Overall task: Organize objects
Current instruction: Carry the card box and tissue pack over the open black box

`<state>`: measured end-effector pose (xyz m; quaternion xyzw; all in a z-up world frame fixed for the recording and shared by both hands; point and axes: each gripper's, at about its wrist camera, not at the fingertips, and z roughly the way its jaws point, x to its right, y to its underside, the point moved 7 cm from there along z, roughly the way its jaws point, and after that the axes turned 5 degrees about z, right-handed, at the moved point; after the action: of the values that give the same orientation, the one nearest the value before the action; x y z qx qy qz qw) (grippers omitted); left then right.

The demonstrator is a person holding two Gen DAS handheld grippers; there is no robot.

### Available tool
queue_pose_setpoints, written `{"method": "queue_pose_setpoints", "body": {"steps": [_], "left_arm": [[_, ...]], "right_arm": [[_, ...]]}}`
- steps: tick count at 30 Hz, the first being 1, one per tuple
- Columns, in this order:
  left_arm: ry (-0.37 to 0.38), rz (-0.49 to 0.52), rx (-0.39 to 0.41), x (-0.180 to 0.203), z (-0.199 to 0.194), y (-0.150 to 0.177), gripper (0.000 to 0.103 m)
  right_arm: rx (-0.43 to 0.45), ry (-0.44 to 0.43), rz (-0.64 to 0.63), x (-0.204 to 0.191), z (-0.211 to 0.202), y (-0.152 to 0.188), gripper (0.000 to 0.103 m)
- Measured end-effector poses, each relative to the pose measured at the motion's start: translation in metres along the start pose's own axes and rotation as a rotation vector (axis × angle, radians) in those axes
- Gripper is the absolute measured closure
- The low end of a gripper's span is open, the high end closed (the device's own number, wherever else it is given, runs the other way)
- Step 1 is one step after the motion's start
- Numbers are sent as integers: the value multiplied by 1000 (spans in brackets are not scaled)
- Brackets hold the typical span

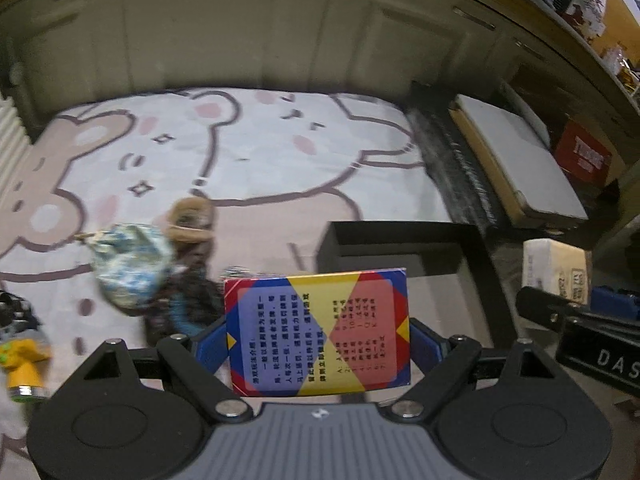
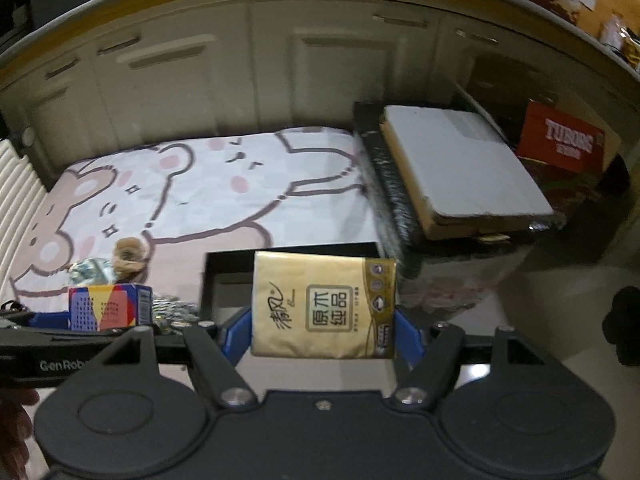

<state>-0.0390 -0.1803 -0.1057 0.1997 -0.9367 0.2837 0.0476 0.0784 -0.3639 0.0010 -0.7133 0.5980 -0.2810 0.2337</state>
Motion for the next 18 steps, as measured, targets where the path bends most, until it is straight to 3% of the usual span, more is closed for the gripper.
{"method": "queue_pose_setpoints", "body": {"steps": [10,18], "left_arm": [[105,-8,-80,55,42,2,14],[74,-27,-155,72,70,9,14]], "right_arm": [[-25,36,90,43,22,-1,30],[-63,89,157,65,38,-1,30]]}}
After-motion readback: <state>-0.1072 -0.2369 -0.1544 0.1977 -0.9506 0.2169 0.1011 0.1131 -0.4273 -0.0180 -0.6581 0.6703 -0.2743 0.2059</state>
